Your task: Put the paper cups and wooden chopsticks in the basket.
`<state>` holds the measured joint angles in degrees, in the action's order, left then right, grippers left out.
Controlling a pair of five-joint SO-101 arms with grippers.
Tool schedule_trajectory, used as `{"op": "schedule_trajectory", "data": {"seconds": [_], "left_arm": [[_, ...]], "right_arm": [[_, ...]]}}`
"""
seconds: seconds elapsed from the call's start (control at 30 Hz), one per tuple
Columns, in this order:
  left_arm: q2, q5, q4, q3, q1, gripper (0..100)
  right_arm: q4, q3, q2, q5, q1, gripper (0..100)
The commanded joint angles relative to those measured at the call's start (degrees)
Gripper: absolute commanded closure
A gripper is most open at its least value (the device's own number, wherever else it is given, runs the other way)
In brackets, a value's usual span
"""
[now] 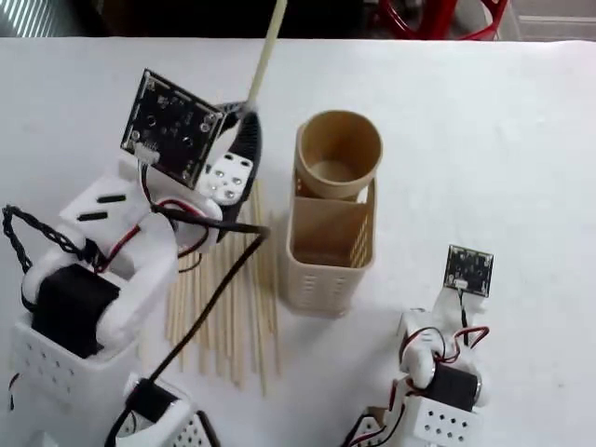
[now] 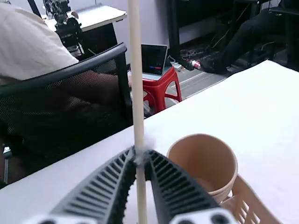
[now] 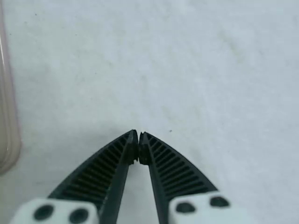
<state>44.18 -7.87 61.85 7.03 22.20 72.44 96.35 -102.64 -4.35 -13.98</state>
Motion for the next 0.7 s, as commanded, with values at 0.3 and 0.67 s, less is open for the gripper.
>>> {"op": "schedule_trajectory", "data": {"seconds": [0.3, 0.67], "left_arm": [[1.4, -5.7, -13.5, -1.5, 19.4, 98], [1.5, -6.5, -16.9, 2.1, 22.5, 97]], "right_arm": [[0.3, 0.5, -0.4, 0.0, -0.4, 97.9], [0.3, 0.5, -0.4, 0.0, -0.4, 97.9]]}}
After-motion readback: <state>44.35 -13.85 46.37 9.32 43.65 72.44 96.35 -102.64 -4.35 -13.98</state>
